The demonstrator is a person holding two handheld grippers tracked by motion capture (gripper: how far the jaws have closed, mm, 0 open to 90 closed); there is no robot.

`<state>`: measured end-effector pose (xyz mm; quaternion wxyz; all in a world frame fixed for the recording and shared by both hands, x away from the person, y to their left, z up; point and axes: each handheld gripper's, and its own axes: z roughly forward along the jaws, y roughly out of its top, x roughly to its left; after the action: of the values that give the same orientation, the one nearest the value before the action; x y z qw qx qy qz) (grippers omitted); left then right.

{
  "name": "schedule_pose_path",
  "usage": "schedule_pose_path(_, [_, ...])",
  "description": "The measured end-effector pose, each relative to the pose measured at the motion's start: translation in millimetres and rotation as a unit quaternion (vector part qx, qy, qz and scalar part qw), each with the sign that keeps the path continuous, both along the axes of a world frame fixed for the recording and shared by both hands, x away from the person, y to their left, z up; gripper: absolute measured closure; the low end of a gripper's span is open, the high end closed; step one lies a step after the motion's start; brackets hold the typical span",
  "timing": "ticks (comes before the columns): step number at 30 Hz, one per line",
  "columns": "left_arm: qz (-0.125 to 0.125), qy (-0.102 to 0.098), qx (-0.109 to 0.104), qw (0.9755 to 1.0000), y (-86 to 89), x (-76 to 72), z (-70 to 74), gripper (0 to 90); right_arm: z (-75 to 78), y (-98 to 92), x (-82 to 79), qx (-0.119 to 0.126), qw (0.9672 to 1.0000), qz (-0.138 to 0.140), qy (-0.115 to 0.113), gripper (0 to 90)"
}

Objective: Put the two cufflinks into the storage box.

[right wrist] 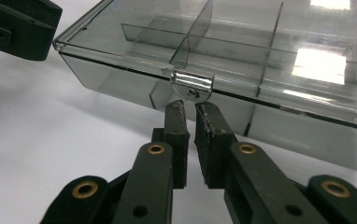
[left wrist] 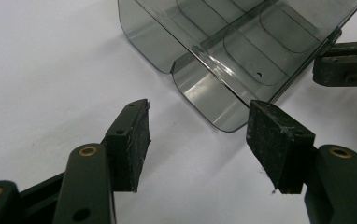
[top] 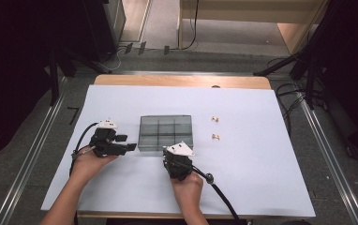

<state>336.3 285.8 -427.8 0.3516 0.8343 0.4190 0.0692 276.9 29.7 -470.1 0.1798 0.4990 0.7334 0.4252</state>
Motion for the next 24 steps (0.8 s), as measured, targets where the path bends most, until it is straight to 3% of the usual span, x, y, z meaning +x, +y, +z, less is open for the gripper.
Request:
schedule_pose_path(9, [-0.003, 0.005, -0.017, 0.9998, -0.1, -0.5, 0.3, 42.0, 2.7, 0.0, -1.5, 0.004, 1.0000, -0.005, -0.006, 84.7])
schedule_pose_path(21, [-0.006, -0.006, -0.031, 0.9995, 2.1, -7.1, 9.5, 44.9, 13.6, -1.9, -1.9, 0.009, 0.9998, -0.002, -0.020, 84.3])
schedule_pose_path(24, [-0.017, -0.007, -0.035, 0.9992, -1.6, -10.0, 11.9, 48.1, 17.9, -2.3, -1.7, 0.010, 0.9996, 0.000, -0.025, 84.1])
